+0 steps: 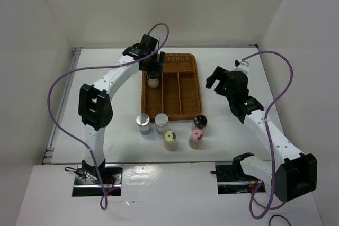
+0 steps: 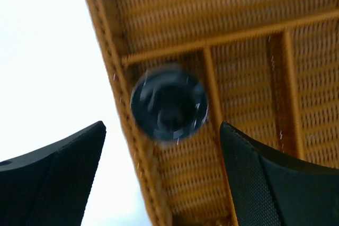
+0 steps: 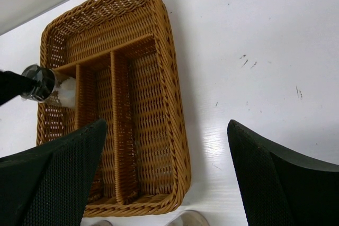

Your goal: Organize the condiment bottles

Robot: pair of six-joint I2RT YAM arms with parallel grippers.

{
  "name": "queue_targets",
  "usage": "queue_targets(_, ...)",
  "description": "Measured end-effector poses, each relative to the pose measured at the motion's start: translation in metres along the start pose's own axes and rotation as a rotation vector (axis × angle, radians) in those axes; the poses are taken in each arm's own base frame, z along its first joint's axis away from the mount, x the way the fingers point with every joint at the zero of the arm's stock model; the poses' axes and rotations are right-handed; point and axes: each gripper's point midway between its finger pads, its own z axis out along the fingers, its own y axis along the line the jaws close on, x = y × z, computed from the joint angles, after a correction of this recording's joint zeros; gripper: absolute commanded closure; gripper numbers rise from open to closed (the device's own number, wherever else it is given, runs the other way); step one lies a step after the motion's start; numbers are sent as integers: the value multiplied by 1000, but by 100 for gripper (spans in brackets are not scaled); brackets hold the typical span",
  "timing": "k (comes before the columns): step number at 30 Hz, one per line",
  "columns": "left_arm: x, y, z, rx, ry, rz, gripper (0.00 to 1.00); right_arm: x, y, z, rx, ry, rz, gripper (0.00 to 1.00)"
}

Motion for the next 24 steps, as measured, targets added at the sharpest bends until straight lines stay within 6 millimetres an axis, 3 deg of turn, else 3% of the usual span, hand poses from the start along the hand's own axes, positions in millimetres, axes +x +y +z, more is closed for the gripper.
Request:
queue_targets(2,11,2,-14,-7,14,13,3,0,0,0,-2,1,3,1)
queue_targets(4,20,4,-42,-2,18,22,2,0,1,0,-5,2,7,1)
queue_targets(9,18,11,-142,54,-106,-10,2,-6,6,-10,-34,-20,25,1)
queue_targets(12,31,19,-190,93,-165,-42,0,-8,5,-18,-44,-37,30,1)
queue_targets(15,60,25,-203,94,-124,-51,0,-7,1,-22,-41,-43,32,1)
queue_targets(20,123,23,-183,99,68,-44,0,-6,-3,-29,-44,-54,36,1)
queue_targets(24,153,6,-180,165,162,-9,0,-13,-1,-40,-65,-87,47,1)
